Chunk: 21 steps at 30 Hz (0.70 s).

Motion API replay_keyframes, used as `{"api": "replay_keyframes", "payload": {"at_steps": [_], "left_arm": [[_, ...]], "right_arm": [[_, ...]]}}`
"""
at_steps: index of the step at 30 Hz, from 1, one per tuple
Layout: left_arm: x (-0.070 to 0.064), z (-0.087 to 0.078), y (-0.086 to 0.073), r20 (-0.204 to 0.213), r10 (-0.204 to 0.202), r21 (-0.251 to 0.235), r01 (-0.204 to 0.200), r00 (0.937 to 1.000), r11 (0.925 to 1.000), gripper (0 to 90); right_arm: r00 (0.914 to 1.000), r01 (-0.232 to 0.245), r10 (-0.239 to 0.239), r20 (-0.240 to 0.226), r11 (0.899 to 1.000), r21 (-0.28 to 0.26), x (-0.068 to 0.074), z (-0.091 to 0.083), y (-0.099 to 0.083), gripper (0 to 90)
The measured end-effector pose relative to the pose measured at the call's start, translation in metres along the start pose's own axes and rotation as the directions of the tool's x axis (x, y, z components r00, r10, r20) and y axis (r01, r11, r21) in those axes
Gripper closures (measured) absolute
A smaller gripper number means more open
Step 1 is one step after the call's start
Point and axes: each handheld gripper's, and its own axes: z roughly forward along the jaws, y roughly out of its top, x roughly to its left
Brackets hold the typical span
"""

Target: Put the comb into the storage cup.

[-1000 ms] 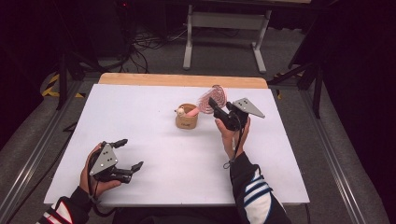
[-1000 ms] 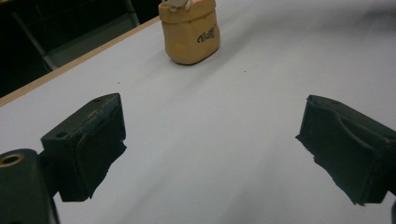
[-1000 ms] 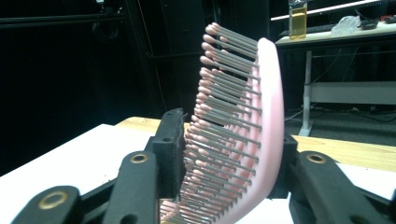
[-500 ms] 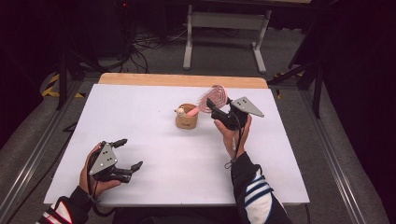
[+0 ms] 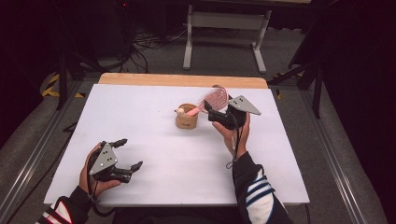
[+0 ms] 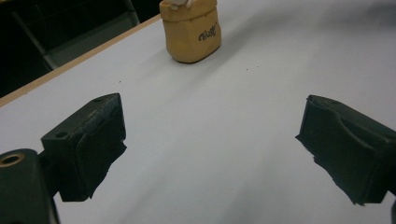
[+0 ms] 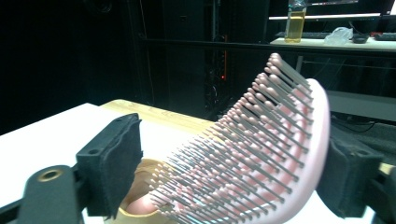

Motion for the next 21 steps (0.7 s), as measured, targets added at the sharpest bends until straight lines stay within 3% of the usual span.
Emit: {"api": "replay_keyframes", "payload": {"at_steps": [12, 21], "left_arm": [[-0.0002, 0.0001, 0.0002, 0.0, 0.001, 0.0, -0.001, 1.0, 1.0, 8.6], [-0.0005, 0.0002, 0.0003, 0.001, 0.0, 0.0, 0.0, 1.0, 1.0, 8.6]], "right_arm": [[0.9999, 0.014, -0.013, -0.002, 1.0, 0.023, 0.0027, 0.0038, -0.0005, 5.7], [0.9986, 0.052, -0.051, -0.009, 0.997, 0.049, 0.0026, 0.0048, 0.0003, 2.4]]}}
